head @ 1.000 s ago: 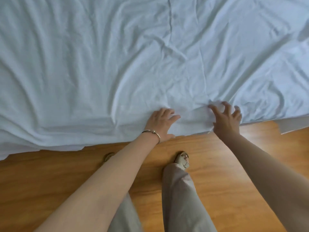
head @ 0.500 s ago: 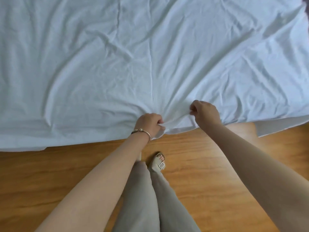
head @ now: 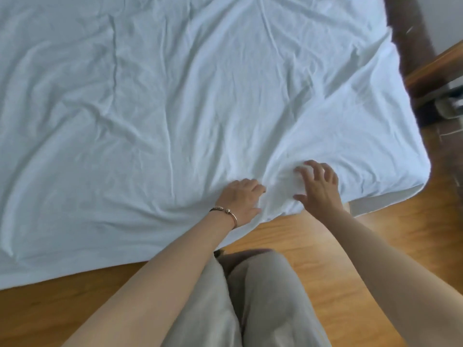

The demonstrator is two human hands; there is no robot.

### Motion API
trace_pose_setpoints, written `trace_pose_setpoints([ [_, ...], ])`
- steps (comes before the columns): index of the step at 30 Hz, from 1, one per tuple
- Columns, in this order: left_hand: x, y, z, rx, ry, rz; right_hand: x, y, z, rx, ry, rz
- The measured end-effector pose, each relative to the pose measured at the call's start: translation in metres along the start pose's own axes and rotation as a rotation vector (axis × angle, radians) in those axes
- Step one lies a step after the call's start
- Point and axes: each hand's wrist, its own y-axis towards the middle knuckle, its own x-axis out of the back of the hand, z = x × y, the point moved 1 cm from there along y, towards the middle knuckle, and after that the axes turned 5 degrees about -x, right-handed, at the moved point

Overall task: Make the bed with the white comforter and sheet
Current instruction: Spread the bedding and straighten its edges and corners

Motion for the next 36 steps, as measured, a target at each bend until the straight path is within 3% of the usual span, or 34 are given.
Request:
trace_pose_setpoints([
  [2, -0.006, 0.027, -0.016, 0.009, 0.015, -0.019, 0.012, 0.017, -0.034, -0.085, 0.018, 0.097],
  [4, -0.011, 0.053, -0.036, 0.054, 0.010, -0.066, 0.020, 0.032, -0.065, -0.038, -0.023, 0.146],
  [9, -0.022, 0.115, -0.088, 0.182, -0.084, -0.207, 0.026, 0.052, -0.116, 0.051, 0.052, 0.170],
  [12, -0.031, 0.133, -0.110, 0.389, -0.168, -0.228, 0.018, 0.050, -0.141, 0.219, 0.106, 0.084],
  [15, -0.030, 0.133, -0.121, 0.570, -0.245, -0.176, 0.019, 0.052, -0.182, 0.279, 0.111, -0.047],
  [18, -0.021, 0.126, -0.137, 0.591, -0.395, 0.077, 0.025, 0.058, -0.224, 0.313, 0.086, -0.035],
  [20, -0.026, 0.122, -0.151, 0.613, -0.337, 0.160, 0.032, 0.066, -0.243, 0.306, 0.074, -0.001],
  [26, -0.046, 0.159, -0.195, 0.751, -0.093, 0.034, 0.049, 0.072, -0.269, 0.336, -0.027, 0.213],
  [29, -0.054, 0.193, -0.228, 0.633, -0.093, -0.188, 0.056, 0.057, -0.285, 0.438, -0.015, 0.364],
  [31, -0.055, 0.217, -0.253, 0.486, -0.082, -0.181, 0.050, 0.044, -0.303, 0.511, -0.008, 0.400],
  [34, -0.061, 0.247, -0.281, 0.416, -0.042, -0.138, 0.046, 0.038, -0.325, 0.582, 0.050, 0.215],
  [36, -0.071, 0.263, -0.298, 0.430, -0.051, -0.131, 0.047, 0.048, -0.339, 0.517, -0.017, 0.181],
])
